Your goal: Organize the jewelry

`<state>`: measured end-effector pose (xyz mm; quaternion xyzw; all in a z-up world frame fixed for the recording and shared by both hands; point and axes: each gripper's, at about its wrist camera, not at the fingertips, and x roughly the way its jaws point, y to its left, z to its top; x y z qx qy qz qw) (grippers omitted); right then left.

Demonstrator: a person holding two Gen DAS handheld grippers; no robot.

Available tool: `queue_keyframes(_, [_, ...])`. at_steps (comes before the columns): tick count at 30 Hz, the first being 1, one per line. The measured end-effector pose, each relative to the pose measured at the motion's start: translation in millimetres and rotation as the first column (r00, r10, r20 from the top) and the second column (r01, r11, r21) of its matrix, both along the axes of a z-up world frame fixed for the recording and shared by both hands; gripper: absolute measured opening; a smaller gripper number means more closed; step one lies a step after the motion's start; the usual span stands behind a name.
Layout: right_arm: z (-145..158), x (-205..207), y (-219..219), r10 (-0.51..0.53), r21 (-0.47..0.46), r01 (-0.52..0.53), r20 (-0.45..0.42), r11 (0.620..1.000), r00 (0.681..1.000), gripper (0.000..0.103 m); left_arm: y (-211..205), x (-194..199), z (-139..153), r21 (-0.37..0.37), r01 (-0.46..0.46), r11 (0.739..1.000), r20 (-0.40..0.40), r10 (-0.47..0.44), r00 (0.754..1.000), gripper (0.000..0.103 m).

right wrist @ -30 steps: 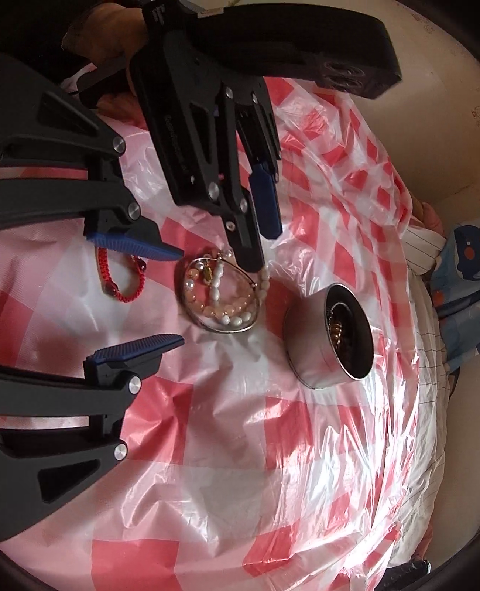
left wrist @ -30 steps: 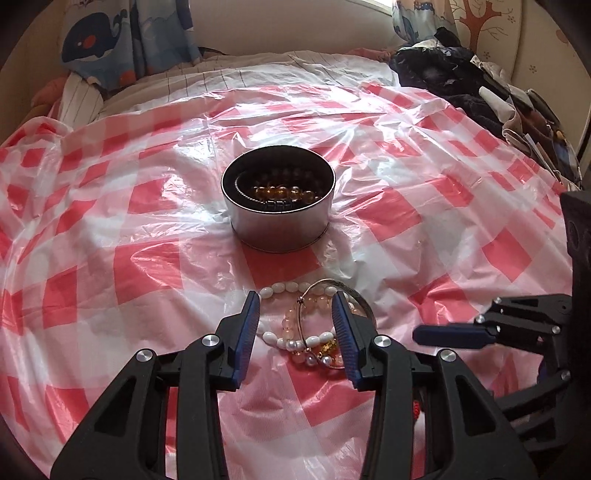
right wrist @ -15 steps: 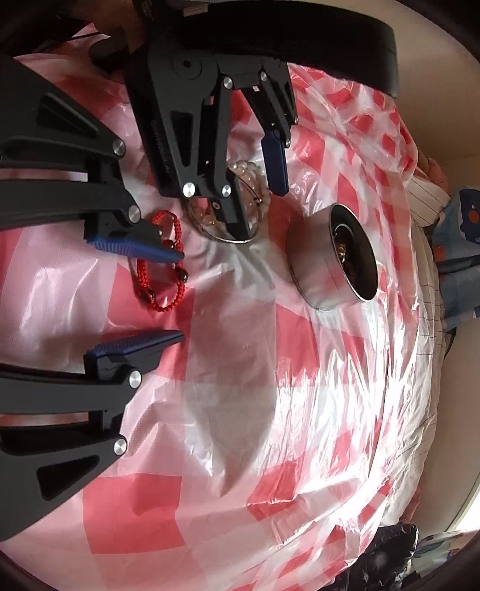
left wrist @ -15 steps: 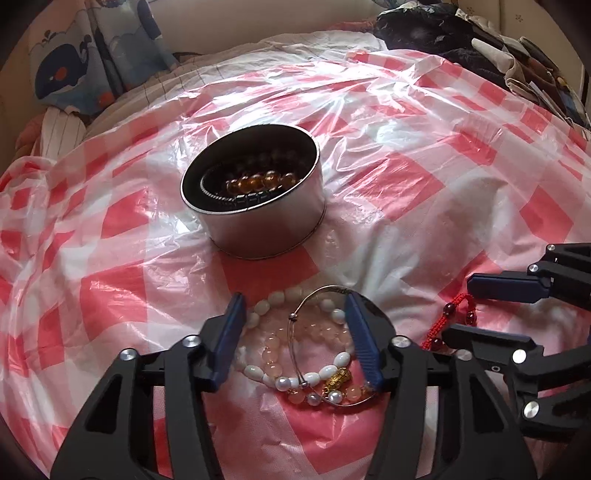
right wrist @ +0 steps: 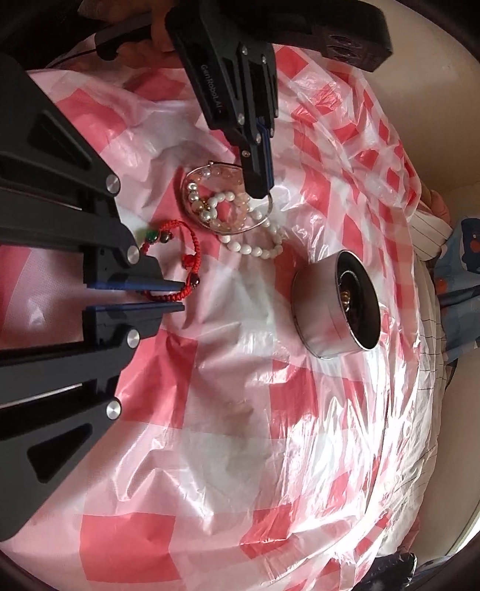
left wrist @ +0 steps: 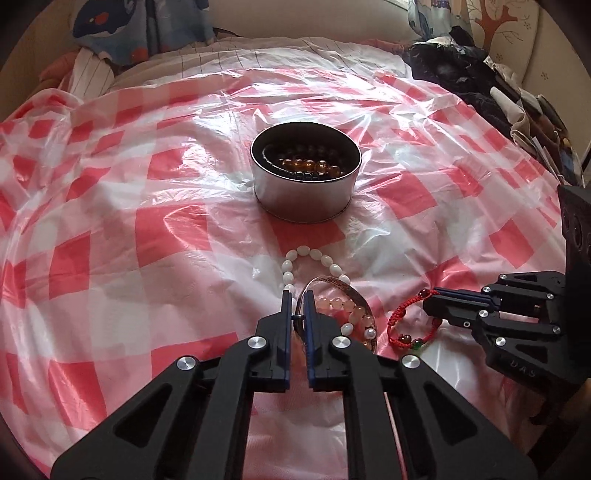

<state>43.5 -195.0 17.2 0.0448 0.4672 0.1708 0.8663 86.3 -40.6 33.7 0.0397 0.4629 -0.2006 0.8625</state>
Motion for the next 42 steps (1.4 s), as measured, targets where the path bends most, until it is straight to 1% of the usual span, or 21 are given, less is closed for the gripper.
queue_keyframes(2, [4.4, 0.3, -3.7, -0.011, 0.03, 0.011, 0.016, 1.0, 1.0, 0.005, 4.8, -1.0, 4.7, -0.037, -0.004, 0.999, 0.004, 0.004, 1.0, 0.006])
queue_keyframes(4, [10.0, -0.5, -8.1, -0.021, 0.058, 0.019, 0.04, 0.998, 0.999, 0.005, 11.2, -0.2, 9.6, -0.102, -0.009, 0.995, -0.001, 0.009, 1.0, 0.006])
queue_keyframes(5, [12.4, -0.3, -9.5, -0.028, 0.061, 0.025, 0.049, 0.998, 0.998, 0.005, 13.5, 0.3, 10.3, -0.116, -0.013, 0.993, -0.003, 0.013, 1.0, 0.006])
queue_keyframes(7, [14.7, 0.8, -11.9, -0.039, 0.078, 0.034, 0.058, 0.996, 0.998, 0.005, 13.1, 2.0, 7.4, -0.087, -0.023, 0.996, 0.005, 0.024, 1.0, 0.006])
queue_keyframes(10, [18.6, 3.1, -15.2, -0.059, 0.089, 0.052, 0.075, 0.995, 0.995, 0.005, 13.2, 4.7, 0.9, -0.105, -0.03, 0.994, -0.012, 0.029, 1.0, 0.006])
queue_keyframes(12, [21.8, 3.1, -16.5, -0.07, 0.091, 0.061, 0.092, 0.994, 0.993, 0.005, 9.6, 4.1, 2.5, -0.102, -0.023, 0.995, 0.003, 0.024, 1.0, 0.006])
queue_keyframes(15, [23.3, 3.5, -18.2, -0.081, 0.085, 0.073, 0.101, 0.994, 0.992, 0.005, 1.8, -0.7, 5.0, -0.062, -0.012, 0.998, 0.042, 0.015, 0.999, 0.006])
queue_keyframes(17, [24.4, 3.5, -17.7, -0.086, 0.079, 0.078, 0.109, 0.994, 0.99, 0.005, 1.2, -2.2, 3.4, -0.033, -0.023, 0.999, 0.054, 0.025, 0.998, 0.006])
queue_keyframes(21, [21.3, 6.3, -14.5, -0.092, 0.057, 0.086, 0.103, 0.995, 0.99, 0.005, 5.2, -1.4, -2.1, 0.012, -0.051, 0.999, 0.065, 0.05, 0.997, 0.006])
queue_keyframes(23, [18.5, 8.1, -13.7, -0.099, 0.05, 0.095, 0.097, 0.994, 0.99, 0.005, 7.6, 0.0, -3.5, 0.002, -0.054, 0.999, 0.06, 0.054, 0.997, 0.006])
queue_keyframes(27, [14.4, 11.1, -11.1, -0.105, 0.022, 0.103, 0.089, 0.994, 0.99, 0.005, 8.9, 0.5, -8.4, 0.02, -0.054, 0.998, 0.058, 0.053, 0.997, 0.006])
queue_keyframes(29, [9.6, 14.0, -11.1, -0.113, 0.007, 0.113, 0.07, 0.994, 0.991, 0.005, 9.3, 0.8, -11.8, 0.028, -0.055, 0.998, 0.056, 0.053, 0.997, 0.006])
queue_keyframes(30, [7.9, 15.2, -11.4, -0.117, 0.004, 0.117, 0.064, 0.993, 0.991, 0.009, 9.7, 1.4, -13.7, 0.031, -0.057, 0.998, 0.05, 0.056, 0.997, 0.007])
queue_keyframes(31, [7.0, 15.5, -11.2, -0.12, 0.0, 0.12, 0.061, 0.993, 0.991, 0.024, 9.6, 2.1, -15.1, 0.033, -0.057, 0.998, 0.045, 0.056, 0.997, 0.007])
queue_keyframes(33, [9.3, 14.0, -10.2, -0.124, -0.011, 0.126, 0.083, 0.992, 0.989, 0.047, 8.9, 2.8, -15.5, 0.033, -0.055, 0.998, 0.045, 0.054, 0.998, 0.011])
queue_keyframes(34, [10.6, 13.4, -8.4, -0.117, -0.022, 0.119, 0.092, 0.993, 0.989, 0.047, 8.4, 3.2, -16.2, 0.034, -0.056, 0.998, 0.045, 0.054, 0.998, 0.013])
queue_keyframes(36, [8.4, 13.9, -4.7, -0.108, -0.056, 0.114, 0.09, 0.992, 0.99, 0.047, 7.3, 4.7, -19.2, 0.049, -0.064, 0.997, 0.042, 0.062, 0.997, 0.03])
queue_keyframes(39, [-4.0, 18.9, 1.3, -0.085, -0.11, 0.088, 0.032, 0.99, 0.996, 0.047, 3.1, 6.6, -24.9, 0.076, -0.057, 0.995, 0.035, 0.055, 0.998, 0.032])
queue_keyframes(40, [-6.5, 19.2, 3.4, -0.074, -0.117, 0.076, 0.023, 0.99, 0.997, 0.04, 1.1, 5.7, -25.6, 0.089, -0.051, 0.995, 0.039, 0.048, 0.998, 0.032])
queue_keyframes(41, [-5.9, 18.7, 4.6, -0.061, -0.11, 0.063, 0.022, 0.992, 0.998, 0.032, -0.7, 4.8, -25.2, 0.092, -0.037, 0.995, 0.04, 0.034, 0.999, 0.018])
queue_keyframes(42, [-4.1, 18.0, 5.1, -0.055, -0.105, 0.058, 0.026, 0.993, 0.998, 0.013, -2.3, 3.6, -23.7, 0.092, -0.024, 0.996, 0.041, 0.02, 0.999, 0.004])
